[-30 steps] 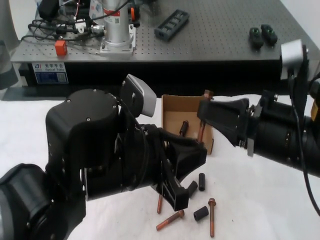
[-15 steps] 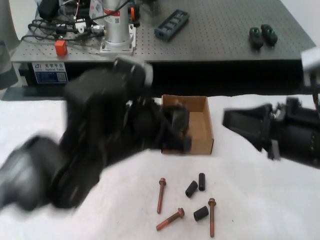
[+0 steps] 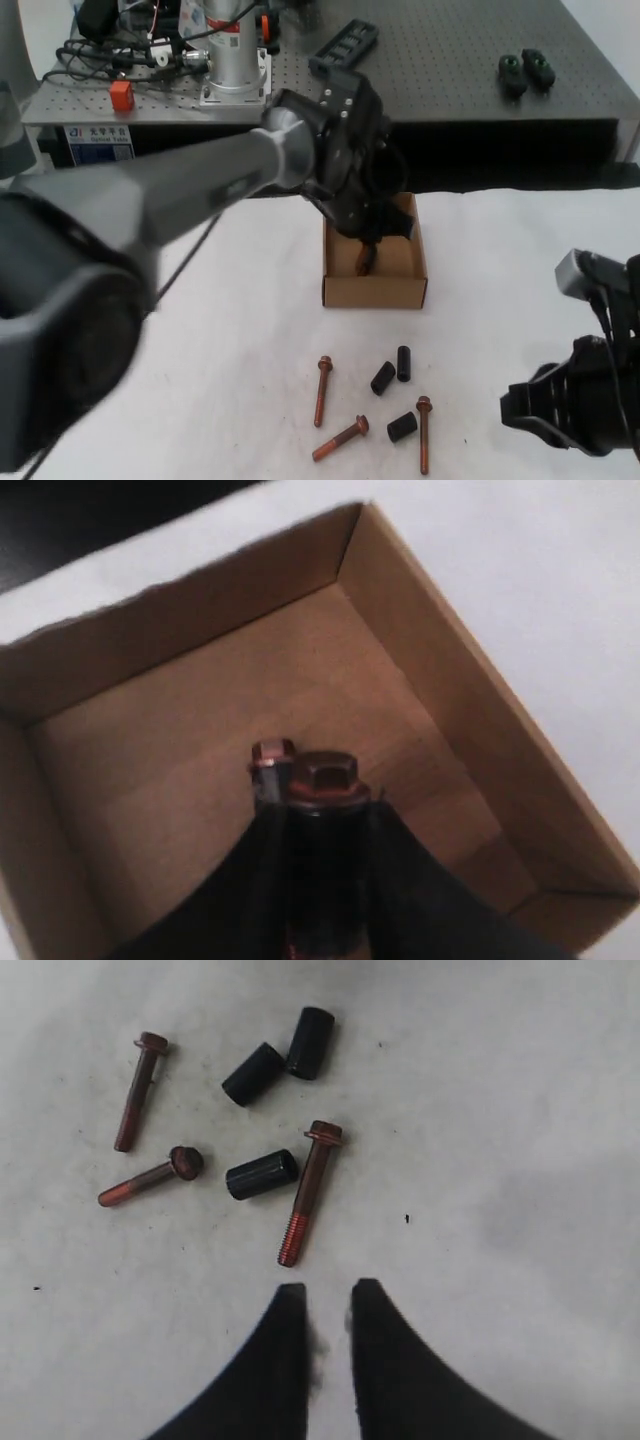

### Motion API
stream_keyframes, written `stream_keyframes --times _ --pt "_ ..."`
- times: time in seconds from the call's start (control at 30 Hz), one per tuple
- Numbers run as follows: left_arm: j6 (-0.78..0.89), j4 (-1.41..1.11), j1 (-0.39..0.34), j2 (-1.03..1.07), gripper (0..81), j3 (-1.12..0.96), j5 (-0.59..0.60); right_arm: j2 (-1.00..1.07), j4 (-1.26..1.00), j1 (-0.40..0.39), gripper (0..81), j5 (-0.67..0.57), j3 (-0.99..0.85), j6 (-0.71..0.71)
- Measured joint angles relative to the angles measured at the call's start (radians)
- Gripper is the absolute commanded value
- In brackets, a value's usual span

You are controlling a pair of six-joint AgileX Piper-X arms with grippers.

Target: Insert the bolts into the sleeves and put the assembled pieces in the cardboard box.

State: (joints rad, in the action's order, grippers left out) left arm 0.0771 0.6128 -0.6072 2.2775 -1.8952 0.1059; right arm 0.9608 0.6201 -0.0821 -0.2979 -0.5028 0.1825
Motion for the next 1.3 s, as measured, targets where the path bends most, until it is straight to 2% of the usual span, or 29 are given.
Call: stream_keyframes --times 0.03,0.17,0.47,0.53,0.6,0.67,0.77,0.87,1.0,1.13,1.3 --pt "-0.006 0.026 0.000 0.026 0.6 -0.050 -0.003 0.000 0.000 0.000 2.9 0.000 0.000 0.000" --pt "-0.020 0.111 0.000 0.099 0.6 -0.158 -0.007 0.000 0.000 0.000 2.7 -0.002 0.000 0.000" --pt "-0.024 0.161 0.001 0.113 0.6 -0.173 -0.019 0.000 0.016 0.000 0.5 0.007 0.000 -0.005" --pt "-0.035 0.190 0.001 0.113 0.8 -0.176 -0.024 0.000 0.040 0.000 5.7 0.015 0.000 -0.008" --pt "-0.039 0.219 0.001 0.118 5.5 -0.180 -0.025 0.000 0.065 0.000 15.7 0.019 0.000 -0.008" --pt "-0.042 0.261 0.004 0.128 14.1 -0.179 -0.025 0.000 0.074 0.000 22.7 0.019 0.000 -0.010" --pt "-0.042 0.278 0.007 0.128 28.9 -0.179 -0.025 0.000 0.082 0.000 24.0 0.021 0.000 -0.010" --pt "-0.042 0.280 0.007 0.128 37.7 -0.183 -0.025 0.000 0.089 0.000 24.0 0.028 0.000 -0.010" --pt "-0.042 0.283 0.007 0.103 36.5 -0.184 -0.037 0.010 0.089 -0.011 24.0 0.035 0.000 -0.012" --pt "-0.064 0.312 0.009 0.010 34.4 -0.184 -0.106 0.087 0.084 -0.070 24.0 0.058 -0.021 -0.024" --pt "-0.086 0.316 0.021 -0.127 34.4 -0.146 -0.160 0.366 0.061 -0.181 24.0 0.135 -0.185 -0.045"
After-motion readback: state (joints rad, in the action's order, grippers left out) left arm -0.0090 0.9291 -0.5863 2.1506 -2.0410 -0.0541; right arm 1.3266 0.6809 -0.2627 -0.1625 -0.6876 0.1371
